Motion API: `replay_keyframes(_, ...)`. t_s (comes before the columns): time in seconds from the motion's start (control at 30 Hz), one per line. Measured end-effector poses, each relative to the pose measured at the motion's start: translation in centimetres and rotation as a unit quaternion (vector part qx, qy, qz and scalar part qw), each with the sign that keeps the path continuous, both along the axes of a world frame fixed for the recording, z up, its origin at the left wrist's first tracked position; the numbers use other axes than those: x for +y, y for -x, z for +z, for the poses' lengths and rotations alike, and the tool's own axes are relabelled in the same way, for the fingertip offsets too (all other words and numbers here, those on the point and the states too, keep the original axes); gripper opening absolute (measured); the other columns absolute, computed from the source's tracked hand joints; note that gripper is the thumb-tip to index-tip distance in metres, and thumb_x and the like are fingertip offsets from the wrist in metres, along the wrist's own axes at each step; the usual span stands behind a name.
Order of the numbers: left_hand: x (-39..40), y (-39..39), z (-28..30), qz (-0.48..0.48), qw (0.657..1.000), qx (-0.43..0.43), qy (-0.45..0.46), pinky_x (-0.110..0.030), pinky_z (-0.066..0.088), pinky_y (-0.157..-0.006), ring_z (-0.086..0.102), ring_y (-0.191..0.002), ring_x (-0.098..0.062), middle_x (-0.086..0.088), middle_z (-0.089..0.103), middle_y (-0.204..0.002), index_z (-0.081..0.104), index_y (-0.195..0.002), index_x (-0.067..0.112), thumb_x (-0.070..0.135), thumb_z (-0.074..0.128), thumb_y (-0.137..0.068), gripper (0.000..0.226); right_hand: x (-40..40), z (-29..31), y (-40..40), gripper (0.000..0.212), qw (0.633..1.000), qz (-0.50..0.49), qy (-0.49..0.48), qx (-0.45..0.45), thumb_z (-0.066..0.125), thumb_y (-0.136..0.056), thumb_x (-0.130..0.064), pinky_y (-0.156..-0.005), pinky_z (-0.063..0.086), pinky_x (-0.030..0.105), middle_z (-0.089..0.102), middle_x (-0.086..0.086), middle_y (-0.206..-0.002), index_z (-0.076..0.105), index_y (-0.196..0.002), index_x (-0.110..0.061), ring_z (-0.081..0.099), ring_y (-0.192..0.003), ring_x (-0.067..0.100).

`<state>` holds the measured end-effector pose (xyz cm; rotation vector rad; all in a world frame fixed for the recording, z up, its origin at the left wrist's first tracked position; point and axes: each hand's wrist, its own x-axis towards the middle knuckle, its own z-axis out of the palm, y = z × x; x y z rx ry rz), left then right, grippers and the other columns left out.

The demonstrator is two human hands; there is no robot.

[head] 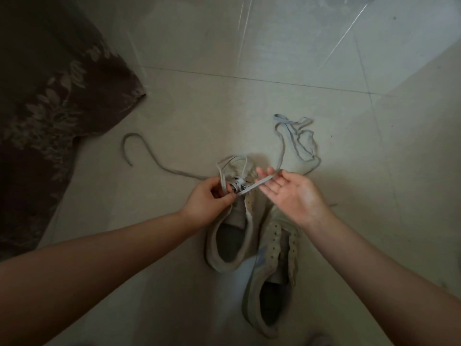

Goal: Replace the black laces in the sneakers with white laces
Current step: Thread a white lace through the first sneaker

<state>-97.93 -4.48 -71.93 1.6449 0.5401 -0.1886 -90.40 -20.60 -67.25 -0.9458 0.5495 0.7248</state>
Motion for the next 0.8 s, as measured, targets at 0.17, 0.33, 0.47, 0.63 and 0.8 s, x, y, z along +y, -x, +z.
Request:
replay_keyframes(0.17, 0.0, 0.3, -0.1, 0.003, 0.999, -0.010, -0.042, -0.014, 0.040, -0.059, 0.050, -0.063, -0.008, -0.006, 0.057, -0.071, 0.062, -0.082, 0.006, 0.005, 0.065, -0.084, 0.004, 1.7, -0.1, 0.7, 0.016, 0.805, 0.319, 0.394, -0.308, 0.047, -0.094, -0.020, -0.055, 0.037, 0.026, 0.050, -0.001, -0.067, 0.047, -0.078, -0.019, 0.045, -0.055, 0.012)
replay_keyframes(0.33, 0.4, 0.3, 0.0, -0.011, 0.995, -0.040, -0.089, -0.015, 0.037, -0.058, 0.048, -0.064, -0.012, -0.009, 0.055, -0.069, 0.060, -0.078, 0.002, 0.002, 0.063, -0.083, 0.006, 0.3, 0.3, 1.0, 0.017, 0.467, 0.486, 0.528, -0.517, 0.052, -0.091, -0.045, -0.061, 0.034, 0.024, 0.063, -0.011, -0.088, 0.061, -0.096, -0.031, 0.058, -0.083, 0.012)
replay_keyframes(0.47, 0.7, 0.2, -0.2, -0.013, 0.995, -0.040, -0.095, -0.015, 0.037, -0.056, 0.047, -0.063, -0.013, -0.005, 0.052, -0.067, 0.059, -0.081, -0.003, 0.002, 0.063, -0.083, 0.006, -2.0, -0.7, -1.0, 0.015, 0.546, 0.413, 0.559, -0.468, 0.052, -0.094, -0.031, -0.062, 0.033, 0.027, 0.057, -0.007, -0.081, 0.061, -0.086, -0.023, 0.054, -0.080, 0.015)
replay_keyframes(0.63, 0.2, -0.2, -0.4, -0.019, 0.993, -0.023, -0.114, -0.012, 0.035, -0.052, 0.044, -0.051, -0.001, 0.003, 0.049, -0.061, 0.053, -0.072, 0.013, 0.004, 0.063, -0.081, 0.017, -0.5, -0.4, -0.4, 0.025, 0.938, 0.188, 0.217, -0.193, 0.037, -0.101, -0.016, -0.092, 0.052, 0.039, 0.066, 0.006, -0.091, 0.051, -0.081, -0.010, 0.063, -0.098, 0.020)
replay_keyframes(0.8, 0.5, -0.2, -0.5, -0.021, 0.991, -0.032, -0.129, -0.014, 0.034, -0.052, 0.042, -0.052, -0.005, 0.003, 0.051, -0.062, 0.055, -0.075, 0.011, 0.007, 0.065, -0.080, 0.012, 2.4, 0.6, 1.0, 0.033, 0.999, 0.028, 0.014, -0.004, 0.031, -0.102, -0.018, -0.067, 0.052, 0.033, 0.042, 0.002, -0.049, 0.039, -0.071, -0.012, 0.049, -0.049, 0.014)
